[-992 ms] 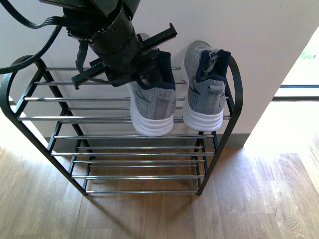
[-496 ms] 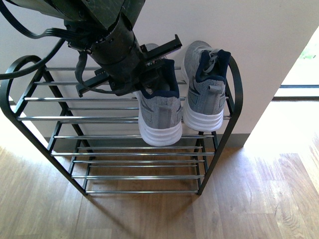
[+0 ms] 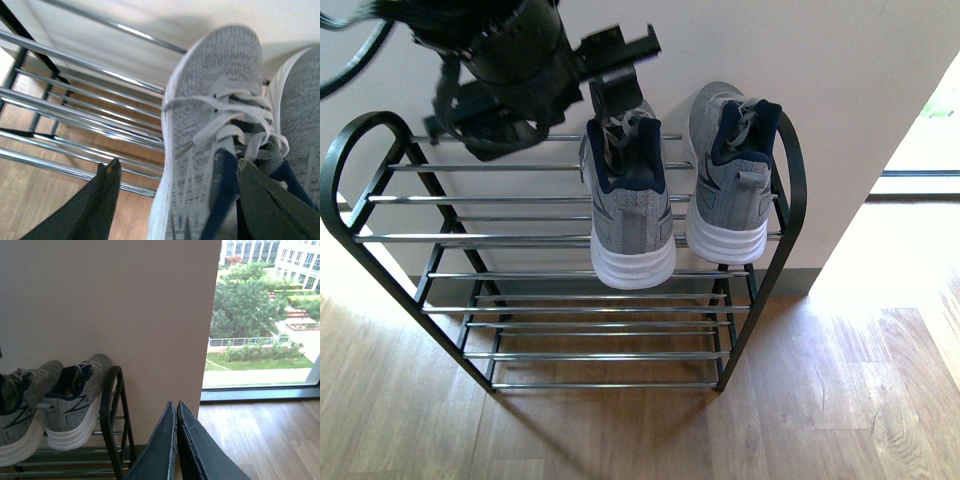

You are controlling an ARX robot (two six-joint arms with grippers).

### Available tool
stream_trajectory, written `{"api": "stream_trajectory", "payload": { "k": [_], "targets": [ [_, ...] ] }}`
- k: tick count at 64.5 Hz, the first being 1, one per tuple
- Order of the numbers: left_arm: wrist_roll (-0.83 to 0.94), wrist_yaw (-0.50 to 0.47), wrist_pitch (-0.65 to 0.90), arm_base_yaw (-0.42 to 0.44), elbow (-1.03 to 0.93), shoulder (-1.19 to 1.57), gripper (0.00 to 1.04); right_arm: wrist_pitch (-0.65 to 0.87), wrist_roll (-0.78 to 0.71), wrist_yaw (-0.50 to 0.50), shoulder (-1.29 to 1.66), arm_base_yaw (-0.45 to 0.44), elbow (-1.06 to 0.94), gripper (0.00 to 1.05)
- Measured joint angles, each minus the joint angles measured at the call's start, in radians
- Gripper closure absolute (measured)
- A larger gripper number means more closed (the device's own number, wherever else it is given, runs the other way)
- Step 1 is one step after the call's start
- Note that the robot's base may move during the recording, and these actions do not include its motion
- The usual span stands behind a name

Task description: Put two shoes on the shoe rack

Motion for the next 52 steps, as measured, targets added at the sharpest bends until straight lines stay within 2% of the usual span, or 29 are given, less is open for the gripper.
{"api": "stream_trajectory", "payload": {
  "k": [8,21,36,42,45,47,52],
  "targets": [
    [-0.001,-0.126,0.019,-0.016,-0.125,-0.157,0.08,0.0,0.0,0.0,0.0,0.0,0.0,1.03],
    [-0.011,-0.385,-0.035,-0.032,-0.345,-0.477,0.09,0.0,0.0,0.0,0.0,0.0,0.0,1.03],
    [-0.056,-0.591,-0.196,-0.038,-0.526,-0.817,0.09,0.0,0.0,0.0,0.0,0.0,0.0,1.03],
    [-0.044,-0.578,-0.184,-0.038,-0.535,-0.834,0.1,0.0,0.0,0.0,0.0,0.0,0.0,1.03],
    [0.045,-0.452,-0.006,-0.014,-0.602,-0.858,0.16,0.0,0.0,0.0,0.0,0.0,0.0,1.03],
    [0.175,-0.294,0.229,0.016,-0.707,-0.896,0.24,0.0,-0.002,0.001,0.0,0.0,0.0,0.99],
    [0.373,-0.137,0.502,0.058,-0.841,-0.95,0.36,0.0,-0.002,0.003,0.0,0.0,0.0,0.87]
  ]
}}
